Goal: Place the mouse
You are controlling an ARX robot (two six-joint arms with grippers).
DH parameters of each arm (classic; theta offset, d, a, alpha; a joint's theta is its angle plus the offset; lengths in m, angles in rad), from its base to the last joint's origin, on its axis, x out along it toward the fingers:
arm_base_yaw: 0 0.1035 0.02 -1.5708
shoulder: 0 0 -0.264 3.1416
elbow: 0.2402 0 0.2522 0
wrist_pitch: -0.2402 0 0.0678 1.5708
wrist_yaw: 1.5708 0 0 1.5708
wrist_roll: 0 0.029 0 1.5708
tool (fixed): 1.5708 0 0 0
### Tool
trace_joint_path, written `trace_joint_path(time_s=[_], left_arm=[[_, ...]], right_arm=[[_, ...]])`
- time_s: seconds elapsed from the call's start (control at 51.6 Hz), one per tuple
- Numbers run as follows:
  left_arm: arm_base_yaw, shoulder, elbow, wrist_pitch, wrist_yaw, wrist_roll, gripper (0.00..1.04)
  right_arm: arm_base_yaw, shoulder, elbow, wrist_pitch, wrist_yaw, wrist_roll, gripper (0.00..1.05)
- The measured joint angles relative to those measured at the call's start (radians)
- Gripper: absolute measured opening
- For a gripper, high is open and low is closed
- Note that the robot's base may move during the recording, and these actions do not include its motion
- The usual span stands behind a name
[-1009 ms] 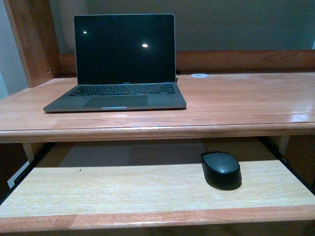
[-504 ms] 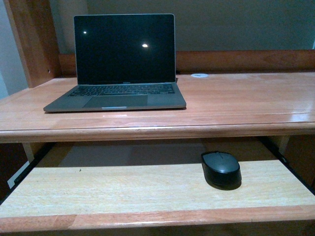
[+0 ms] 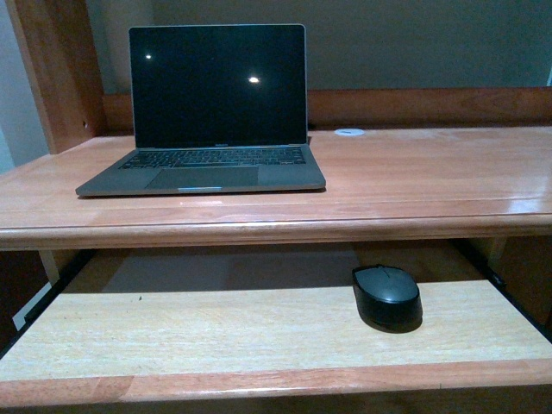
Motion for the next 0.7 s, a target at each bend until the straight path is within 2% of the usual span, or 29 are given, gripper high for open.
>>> trace_joint_path(time_s=[0.097,0.194,0.291,0.582,0.698], left_arm=[[0.000,0.000,0.000,0.000,0.000,0.000,0.85],[0.000,0.000,0.000,0.000,0.000,0.000,0.99],[0.000,0.000,0.000,0.000,0.000,0.000,0.97],[0.000,0.000,0.000,0.000,0.000,0.000,0.98],[0.000,0.000,0.000,0.001,0.000,0.000,0.98]], right_arm=[[0.087,0.270,0.110,0.119,0.032,0.024,0.98],[0.135,0.455,0.182,0.142,0.077,0.034,0.98],[0.156,0.553,0.196,0.116,0.081,0.047,0.98],[0.156,0.541,0.192,0.140,0.086,0.059,0.98],[0.183,0.642,0.259,0.130,0.095,0.090,0.98]])
